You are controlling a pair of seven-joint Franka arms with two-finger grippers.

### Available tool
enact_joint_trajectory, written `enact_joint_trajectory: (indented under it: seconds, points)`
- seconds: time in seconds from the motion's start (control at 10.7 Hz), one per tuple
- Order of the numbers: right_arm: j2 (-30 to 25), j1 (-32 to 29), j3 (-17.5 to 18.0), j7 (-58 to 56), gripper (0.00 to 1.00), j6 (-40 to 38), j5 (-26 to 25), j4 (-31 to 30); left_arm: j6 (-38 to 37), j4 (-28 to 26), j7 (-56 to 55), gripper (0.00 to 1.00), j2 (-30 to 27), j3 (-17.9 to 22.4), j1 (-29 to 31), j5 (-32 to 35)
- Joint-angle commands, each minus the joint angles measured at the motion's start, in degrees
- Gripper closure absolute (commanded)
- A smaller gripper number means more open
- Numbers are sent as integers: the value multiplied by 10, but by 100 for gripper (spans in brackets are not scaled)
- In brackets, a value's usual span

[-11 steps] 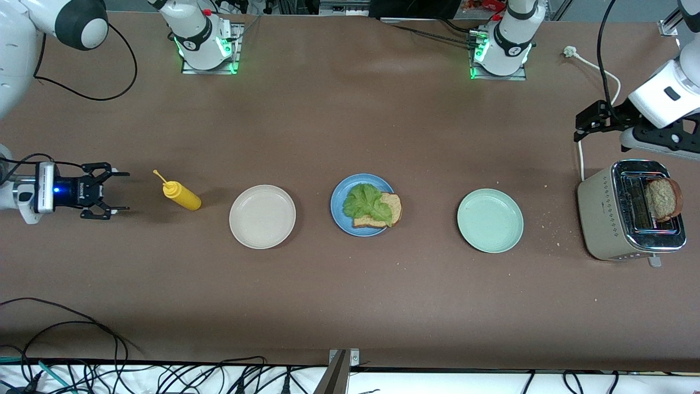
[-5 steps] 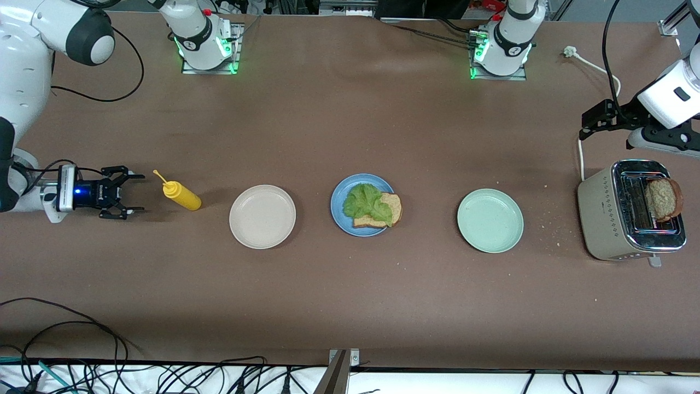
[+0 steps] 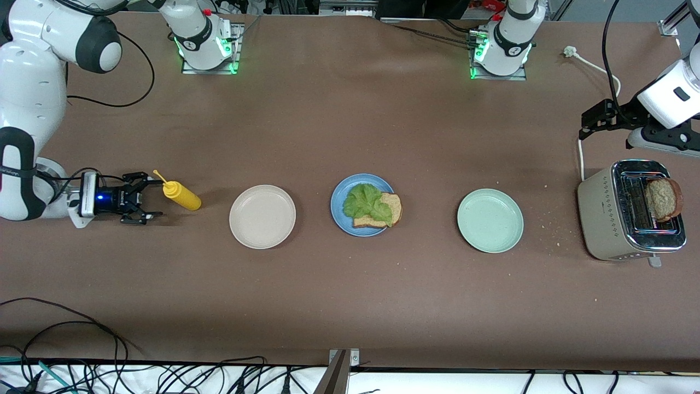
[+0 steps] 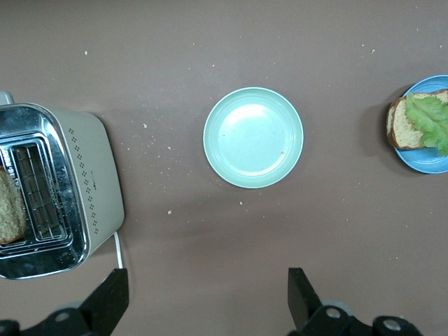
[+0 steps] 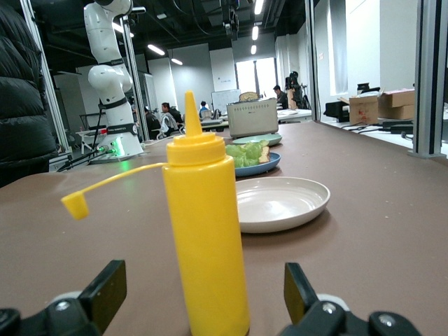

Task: Make sandwich in blue plate with both arms
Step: 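Close the right gripper around the yellow mustard bottle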

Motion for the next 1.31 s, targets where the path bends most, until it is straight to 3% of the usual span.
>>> enact_joint_trajectory:
  seconds: [0.0, 0.56, 0.65, 0.93, 1.03, 1.21]
  points:
    - [8, -4, 24, 0, 0, 9, 13, 8, -13, 12, 8, 0, 2, -1, 4, -15]
    - [9, 0, 76, 22, 0, 51, 18, 4, -13, 14, 7, 0, -1, -1, 5, -14]
    - [11, 3, 83, 27, 6, 57, 18, 4, -13, 17, 7, 0, 0, -3, 5, -13]
    - [13, 7, 97, 31, 87, 75, 21, 5, -13, 18, 10, 0, 0, -1, 6, -12]
    - [12, 7, 97, 31, 100, 76, 20, 8, -13, 18, 10, 0, -1, -1, 8, -12]
    - [9, 8, 97, 50, 100, 76, 19, 11, -13, 18, 10, 0, -1, -1, 9, -12]
